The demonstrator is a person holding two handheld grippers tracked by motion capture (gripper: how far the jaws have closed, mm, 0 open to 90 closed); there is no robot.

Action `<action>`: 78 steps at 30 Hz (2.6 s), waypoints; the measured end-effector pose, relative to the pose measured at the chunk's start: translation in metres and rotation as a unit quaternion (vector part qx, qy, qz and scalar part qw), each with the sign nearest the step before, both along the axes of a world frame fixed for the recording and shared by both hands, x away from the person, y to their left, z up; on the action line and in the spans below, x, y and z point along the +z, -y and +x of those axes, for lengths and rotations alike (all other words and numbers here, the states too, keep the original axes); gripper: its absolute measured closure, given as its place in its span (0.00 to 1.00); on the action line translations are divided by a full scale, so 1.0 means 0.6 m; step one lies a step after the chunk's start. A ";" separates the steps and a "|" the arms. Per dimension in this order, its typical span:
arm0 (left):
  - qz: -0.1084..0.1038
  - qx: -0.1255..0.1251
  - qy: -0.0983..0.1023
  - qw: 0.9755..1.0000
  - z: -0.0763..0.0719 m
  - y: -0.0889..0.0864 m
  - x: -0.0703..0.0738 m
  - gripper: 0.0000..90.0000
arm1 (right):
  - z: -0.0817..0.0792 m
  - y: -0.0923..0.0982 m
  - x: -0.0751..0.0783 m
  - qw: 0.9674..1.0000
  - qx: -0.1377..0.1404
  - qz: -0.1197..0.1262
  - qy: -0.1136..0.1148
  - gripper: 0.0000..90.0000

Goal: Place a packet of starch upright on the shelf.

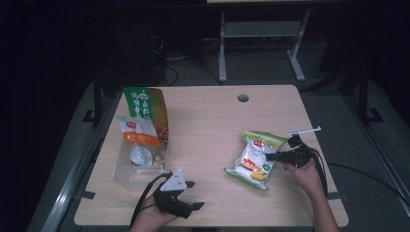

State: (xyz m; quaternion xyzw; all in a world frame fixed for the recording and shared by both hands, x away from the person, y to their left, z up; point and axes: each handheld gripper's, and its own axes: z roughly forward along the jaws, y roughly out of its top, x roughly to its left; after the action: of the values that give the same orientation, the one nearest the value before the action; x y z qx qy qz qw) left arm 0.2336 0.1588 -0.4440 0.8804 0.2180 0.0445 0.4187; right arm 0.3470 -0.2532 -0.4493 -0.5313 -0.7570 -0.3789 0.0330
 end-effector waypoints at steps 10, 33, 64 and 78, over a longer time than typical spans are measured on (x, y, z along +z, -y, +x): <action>-0.002 0.003 -0.003 1.000 0.003 0.000 -0.001 0.29 | -0.009 -0.009 0.011 0.999 0.009 -0.033 0.025 0.95; -0.033 -0.003 -0.021 0.999 0.034 0.032 0.022 0.29 | -0.061 -0.033 0.082 0.991 0.061 -0.031 0.112 0.98; -0.085 0.009 -0.093 0.992 0.179 0.158 0.052 0.69 | -0.081 -0.069 0.110 0.977 0.134 -0.025 0.165 0.98; -0.083 0.058 -0.040 0.994 0.170 0.136 0.069 0.97 | -0.083 -0.104 0.123 0.970 0.136 -0.030 0.202 0.99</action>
State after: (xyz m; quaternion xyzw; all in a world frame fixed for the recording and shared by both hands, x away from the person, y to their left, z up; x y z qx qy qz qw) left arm 0.3359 0.0773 -0.4027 0.8295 0.2879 0.0152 0.4784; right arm 0.2975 -0.1906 -0.3754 -0.3369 -0.8242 -0.4472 -0.0852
